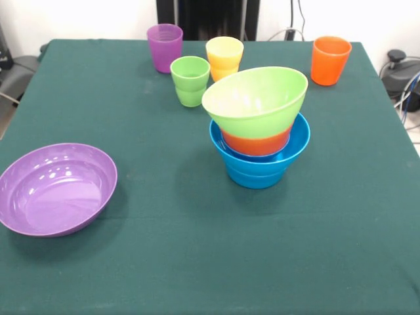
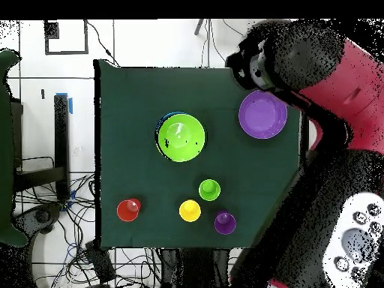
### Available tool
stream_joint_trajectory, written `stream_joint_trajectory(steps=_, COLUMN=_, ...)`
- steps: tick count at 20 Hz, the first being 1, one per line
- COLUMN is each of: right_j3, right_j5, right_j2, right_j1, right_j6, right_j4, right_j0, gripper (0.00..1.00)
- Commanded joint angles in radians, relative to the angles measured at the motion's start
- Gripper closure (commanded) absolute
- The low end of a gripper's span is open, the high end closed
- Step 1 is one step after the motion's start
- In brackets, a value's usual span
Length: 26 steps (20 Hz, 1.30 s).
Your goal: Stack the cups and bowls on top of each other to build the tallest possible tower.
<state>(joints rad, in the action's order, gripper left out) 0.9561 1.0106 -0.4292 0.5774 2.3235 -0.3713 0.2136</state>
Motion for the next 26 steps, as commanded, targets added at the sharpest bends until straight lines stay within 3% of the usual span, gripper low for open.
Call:
stream_joint_trajectory(steps=1, right_j3=-0.022, right_j5=-0.047, right_j2=0.231, right_j1=-0.123, right_j6=-0.330, right_j4=0.117, right_j0=0.025, gripper=0.00)
stream_joint_trajectory(steps=17, right_j3=-0.142, right_j5=-0.119, right_j2=0.380, right_j1=-0.279, right_j6=-0.395, right_j4=0.200, right_j0=0.094, gripper=0.00)
stream_joint_trajectory(steps=26, right_j3=-0.189, right_j5=-0.131, right_j2=0.432, right_j1=-0.320, right_j6=-0.408, right_j4=0.236, right_j0=0.117, gripper=0.00)
